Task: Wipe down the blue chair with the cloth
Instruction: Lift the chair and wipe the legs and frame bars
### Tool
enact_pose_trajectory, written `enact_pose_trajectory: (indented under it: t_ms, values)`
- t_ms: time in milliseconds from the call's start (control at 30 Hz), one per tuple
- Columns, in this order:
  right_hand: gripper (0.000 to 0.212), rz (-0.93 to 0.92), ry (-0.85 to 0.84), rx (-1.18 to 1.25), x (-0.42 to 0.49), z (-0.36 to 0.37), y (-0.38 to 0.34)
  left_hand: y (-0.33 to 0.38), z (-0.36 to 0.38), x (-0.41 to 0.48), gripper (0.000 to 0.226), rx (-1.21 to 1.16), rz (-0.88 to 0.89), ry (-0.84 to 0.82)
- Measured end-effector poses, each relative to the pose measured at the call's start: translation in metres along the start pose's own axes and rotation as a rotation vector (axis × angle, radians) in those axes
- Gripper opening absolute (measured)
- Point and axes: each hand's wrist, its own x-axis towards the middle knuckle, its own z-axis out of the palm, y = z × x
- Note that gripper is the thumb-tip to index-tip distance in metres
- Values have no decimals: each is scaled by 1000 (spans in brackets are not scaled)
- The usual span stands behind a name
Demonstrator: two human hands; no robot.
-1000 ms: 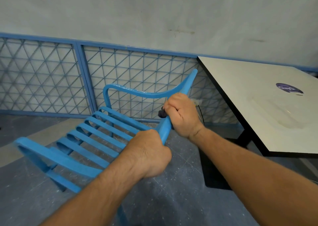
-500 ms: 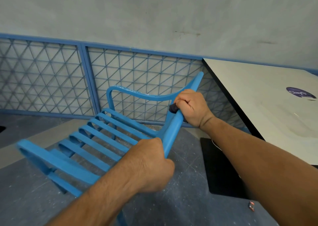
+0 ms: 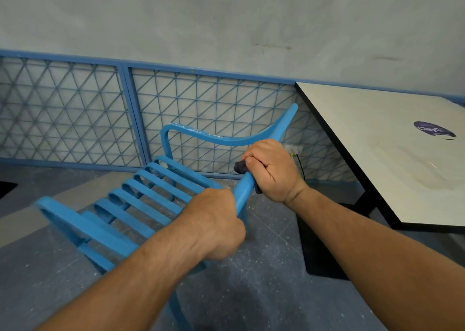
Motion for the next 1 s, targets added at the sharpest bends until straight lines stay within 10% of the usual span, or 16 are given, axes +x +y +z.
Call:
enact_pose_trajectory:
  t_ms: [567,1000]
  values:
    - [44,167,-114,-257,8,-16,0,-51,-20,-14,9,84,174,-105]
    - [33,250,153,-328,-7,17,-30,-41,-14,29,25,390,52,211]
